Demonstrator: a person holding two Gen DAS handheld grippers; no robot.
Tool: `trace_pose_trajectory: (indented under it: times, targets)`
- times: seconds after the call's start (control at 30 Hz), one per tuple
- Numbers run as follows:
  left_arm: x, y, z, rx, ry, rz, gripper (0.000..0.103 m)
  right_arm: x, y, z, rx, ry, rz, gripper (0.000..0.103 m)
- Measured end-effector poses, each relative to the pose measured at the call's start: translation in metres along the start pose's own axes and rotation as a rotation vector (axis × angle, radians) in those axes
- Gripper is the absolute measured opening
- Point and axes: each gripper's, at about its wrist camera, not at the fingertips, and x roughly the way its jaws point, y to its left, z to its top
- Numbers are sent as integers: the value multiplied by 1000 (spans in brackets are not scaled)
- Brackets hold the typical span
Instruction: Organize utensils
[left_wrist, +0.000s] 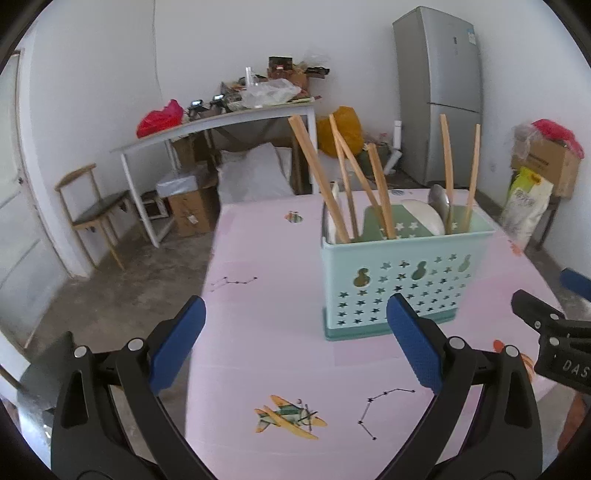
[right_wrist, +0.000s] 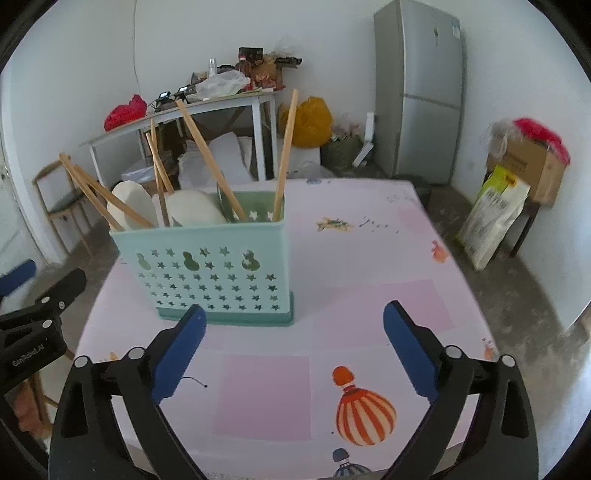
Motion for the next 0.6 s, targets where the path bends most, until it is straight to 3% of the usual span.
trace_pose_trajectory:
  times: [0.2, 0.6]
  targets:
    - [-2, 7, 6, -20, 9, 94, 95, -4, 8, 2, -31, -12, -55, 96]
    - [11, 21, 10, -110, 88, 148, 95, 6, 4, 3, -11, 20, -81, 96]
